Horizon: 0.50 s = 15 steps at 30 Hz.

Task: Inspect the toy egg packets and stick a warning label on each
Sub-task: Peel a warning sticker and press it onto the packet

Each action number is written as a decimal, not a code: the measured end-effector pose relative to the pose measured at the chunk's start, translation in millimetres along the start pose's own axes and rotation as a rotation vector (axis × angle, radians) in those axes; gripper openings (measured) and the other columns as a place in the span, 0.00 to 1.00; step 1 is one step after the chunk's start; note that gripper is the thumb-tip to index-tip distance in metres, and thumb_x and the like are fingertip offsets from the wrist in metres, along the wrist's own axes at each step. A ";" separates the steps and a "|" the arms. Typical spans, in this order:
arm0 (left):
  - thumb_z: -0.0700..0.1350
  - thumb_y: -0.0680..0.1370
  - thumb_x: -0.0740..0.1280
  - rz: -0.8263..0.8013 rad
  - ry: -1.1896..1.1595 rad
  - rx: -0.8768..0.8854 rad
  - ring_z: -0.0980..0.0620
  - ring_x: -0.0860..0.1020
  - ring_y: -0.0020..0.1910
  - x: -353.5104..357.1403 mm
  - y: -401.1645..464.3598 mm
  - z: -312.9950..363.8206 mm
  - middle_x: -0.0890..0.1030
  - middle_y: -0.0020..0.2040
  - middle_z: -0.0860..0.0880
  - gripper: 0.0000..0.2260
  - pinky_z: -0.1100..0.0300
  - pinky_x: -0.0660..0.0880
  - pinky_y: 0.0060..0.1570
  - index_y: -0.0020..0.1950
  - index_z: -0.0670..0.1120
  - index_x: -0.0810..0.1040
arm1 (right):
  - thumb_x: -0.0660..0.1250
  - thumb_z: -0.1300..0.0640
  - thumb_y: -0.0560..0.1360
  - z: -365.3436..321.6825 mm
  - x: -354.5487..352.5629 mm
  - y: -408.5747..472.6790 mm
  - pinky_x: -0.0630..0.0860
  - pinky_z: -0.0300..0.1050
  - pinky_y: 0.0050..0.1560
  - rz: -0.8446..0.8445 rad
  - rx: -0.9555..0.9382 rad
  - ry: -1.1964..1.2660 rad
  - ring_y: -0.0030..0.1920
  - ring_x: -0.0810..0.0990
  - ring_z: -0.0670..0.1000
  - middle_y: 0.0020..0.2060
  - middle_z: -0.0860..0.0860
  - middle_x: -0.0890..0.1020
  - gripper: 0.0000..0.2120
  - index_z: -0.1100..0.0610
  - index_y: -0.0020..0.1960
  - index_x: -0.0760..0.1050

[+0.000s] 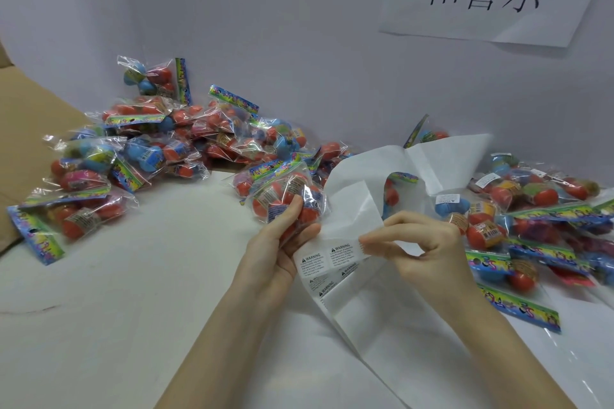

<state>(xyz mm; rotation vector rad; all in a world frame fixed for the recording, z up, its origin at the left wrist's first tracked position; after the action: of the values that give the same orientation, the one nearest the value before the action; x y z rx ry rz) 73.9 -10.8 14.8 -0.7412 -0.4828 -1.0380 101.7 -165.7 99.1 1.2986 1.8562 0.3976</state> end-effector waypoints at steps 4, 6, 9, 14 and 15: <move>0.43 0.66 0.70 0.000 0.002 0.008 0.56 0.79 0.24 -0.3 0.6 1.0 0.83 0.30 0.48 0.08 0.67 0.76 0.26 0.28 0.44 0.83 | 0.71 0.74 0.63 -3.7 6.0 0.4 0.72 0.33 0.35 -0.062 -0.059 -0.073 0.35 0.75 0.46 0.32 0.51 0.78 0.17 0.58 0.47 0.81; 0.42 0.68 0.70 -0.001 0.001 0.013 0.56 0.80 0.25 -0.7 1.0 1.6 0.83 0.30 0.48 0.09 0.67 0.76 0.26 0.28 0.44 0.83 | 0.71 0.75 0.63 -5.2 4.8 0.1 0.72 0.35 0.34 -0.066 -0.088 -0.103 0.35 0.75 0.46 0.31 0.53 0.78 0.15 0.60 0.45 0.83; 0.42 0.72 0.69 0.001 -0.002 0.018 0.56 0.80 0.25 -2.4 1.9 1.6 0.83 0.30 0.48 0.12 0.67 0.76 0.26 0.28 0.44 0.83 | 0.70 0.71 0.64 -9.4 4.5 -0.6 0.73 0.41 0.31 -0.071 -0.129 -0.138 0.35 0.76 0.48 0.31 0.55 0.80 0.11 0.60 0.43 0.83; 0.42 0.72 0.69 0.007 -0.018 0.017 0.56 0.80 0.24 -2.7 2.3 1.7 0.83 0.30 0.48 0.12 0.67 0.76 0.25 0.28 0.44 0.83 | 0.70 0.70 0.63 -12.6 5.3 0.0 0.74 0.42 0.31 -0.072 -0.161 -0.167 0.36 0.77 0.47 0.32 0.54 0.81 0.10 0.60 0.42 0.83; 0.41 0.72 0.69 0.010 -0.024 0.017 0.55 0.80 0.24 -2.6 2.7 1.8 0.83 0.30 0.47 0.12 0.67 0.76 0.25 0.28 0.44 0.83 | 0.70 0.70 0.63 -13.1 5.3 0.0 0.74 0.41 0.31 -0.069 -0.168 -0.169 0.36 0.77 0.46 0.32 0.53 0.81 0.10 0.60 0.41 0.83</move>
<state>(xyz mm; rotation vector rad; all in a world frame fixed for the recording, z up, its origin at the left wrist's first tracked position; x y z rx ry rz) 75.2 -7.1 13.3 -0.7407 -0.5075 -1.0161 91.0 -158.6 104.8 1.1169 1.6844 0.3861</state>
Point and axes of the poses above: each hand's wrist, its own y-axis towards the middle knuckle, its own x-axis out of the palm, z = x × y, the point moved 9 cm from there along y, towards the middle knuckle
